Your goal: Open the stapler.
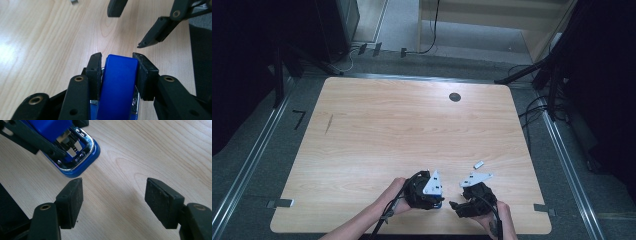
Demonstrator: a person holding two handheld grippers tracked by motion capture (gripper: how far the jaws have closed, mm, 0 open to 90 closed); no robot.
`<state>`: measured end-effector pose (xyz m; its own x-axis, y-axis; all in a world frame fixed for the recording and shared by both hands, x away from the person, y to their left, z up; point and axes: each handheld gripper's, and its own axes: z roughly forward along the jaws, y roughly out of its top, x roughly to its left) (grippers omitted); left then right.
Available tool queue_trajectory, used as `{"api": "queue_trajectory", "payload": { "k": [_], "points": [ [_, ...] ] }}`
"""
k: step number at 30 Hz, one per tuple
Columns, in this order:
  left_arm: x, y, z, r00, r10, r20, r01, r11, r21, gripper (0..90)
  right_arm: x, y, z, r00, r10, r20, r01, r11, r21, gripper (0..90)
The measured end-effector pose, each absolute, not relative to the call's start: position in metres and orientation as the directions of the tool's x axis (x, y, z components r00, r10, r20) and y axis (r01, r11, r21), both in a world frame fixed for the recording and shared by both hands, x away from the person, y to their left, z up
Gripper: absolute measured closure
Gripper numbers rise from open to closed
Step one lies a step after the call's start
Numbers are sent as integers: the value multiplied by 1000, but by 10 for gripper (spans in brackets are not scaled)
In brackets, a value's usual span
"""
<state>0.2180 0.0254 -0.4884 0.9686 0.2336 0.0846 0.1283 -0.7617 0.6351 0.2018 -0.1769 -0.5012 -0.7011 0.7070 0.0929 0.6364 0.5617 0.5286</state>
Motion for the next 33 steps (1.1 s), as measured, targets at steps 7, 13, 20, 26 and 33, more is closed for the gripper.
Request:
{"api": "queue_trajectory", "payload": {
  "k": [7,13,20,26,33],
  "points": [
    [218,34,-480,968,234,92,115,-736,667,641,203,-175,-498,-700,705,113,629,534,564,424],
    [216,41,-475,966,234,105,102,-725,682,650,205,-170,-489,-695,697,176,617,452,644,634],
    [215,48,-472,964,243,106,100,-705,702,654,207,-161,-490,-709,670,221,612,429,664,768],
    [214,50,-471,964,242,112,92,-696,712,656,210,-152,-491,-722,656,222,599,431,675,781],
    [213,53,-469,963,240,120,83,-692,718,659,213,-143,-493,-726,653,217,599,444,667,782]
  ]
}}
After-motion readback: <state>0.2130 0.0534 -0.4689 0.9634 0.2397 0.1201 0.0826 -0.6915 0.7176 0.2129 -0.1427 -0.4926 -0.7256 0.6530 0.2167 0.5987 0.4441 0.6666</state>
